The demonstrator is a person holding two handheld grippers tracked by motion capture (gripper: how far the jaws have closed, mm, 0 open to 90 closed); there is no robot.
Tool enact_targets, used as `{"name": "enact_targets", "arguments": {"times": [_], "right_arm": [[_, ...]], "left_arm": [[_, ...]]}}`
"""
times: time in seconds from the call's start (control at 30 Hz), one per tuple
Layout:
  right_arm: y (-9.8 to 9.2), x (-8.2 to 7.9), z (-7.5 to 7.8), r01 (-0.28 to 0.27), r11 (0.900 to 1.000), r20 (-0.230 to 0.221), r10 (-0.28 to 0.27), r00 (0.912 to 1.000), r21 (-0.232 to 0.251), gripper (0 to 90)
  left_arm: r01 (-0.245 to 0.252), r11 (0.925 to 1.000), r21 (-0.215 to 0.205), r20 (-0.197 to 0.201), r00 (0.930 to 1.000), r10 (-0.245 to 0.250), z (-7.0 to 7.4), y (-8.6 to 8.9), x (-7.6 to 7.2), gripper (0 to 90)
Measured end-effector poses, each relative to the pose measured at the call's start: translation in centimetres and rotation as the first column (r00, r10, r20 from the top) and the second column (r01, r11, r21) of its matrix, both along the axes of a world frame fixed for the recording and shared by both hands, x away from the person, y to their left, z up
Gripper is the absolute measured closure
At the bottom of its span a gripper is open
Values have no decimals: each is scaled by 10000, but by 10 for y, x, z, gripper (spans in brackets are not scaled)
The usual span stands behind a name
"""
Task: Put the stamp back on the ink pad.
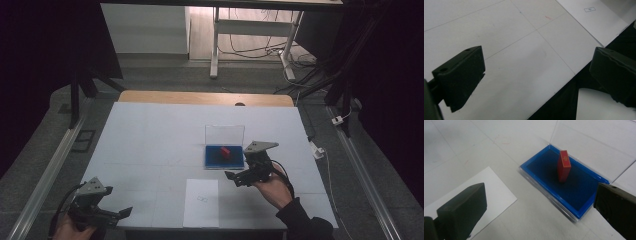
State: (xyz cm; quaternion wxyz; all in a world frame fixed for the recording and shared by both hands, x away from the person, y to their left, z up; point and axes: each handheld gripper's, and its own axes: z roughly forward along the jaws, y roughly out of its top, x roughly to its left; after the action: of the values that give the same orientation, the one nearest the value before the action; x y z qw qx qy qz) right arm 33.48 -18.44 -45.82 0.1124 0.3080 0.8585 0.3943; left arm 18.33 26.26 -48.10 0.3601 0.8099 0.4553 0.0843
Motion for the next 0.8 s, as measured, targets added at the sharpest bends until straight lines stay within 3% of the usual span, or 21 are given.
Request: {"name": "enact_targets", "arguments": {"times": [0.37, 0.8], "right_arm": [[-13, -17, 5, -2, 9997, 206, 8, 9998, -258, 0], [-42, -37, 10, 622, 9980, 353, -617, 9975, -148, 0]], "left_arm": [[-18, 10000, -20, -11, 10000, 18, 0, 0, 0, 6], [-37, 10000, -7, -20, 10000, 37, 0, 0, 0, 6]]}}
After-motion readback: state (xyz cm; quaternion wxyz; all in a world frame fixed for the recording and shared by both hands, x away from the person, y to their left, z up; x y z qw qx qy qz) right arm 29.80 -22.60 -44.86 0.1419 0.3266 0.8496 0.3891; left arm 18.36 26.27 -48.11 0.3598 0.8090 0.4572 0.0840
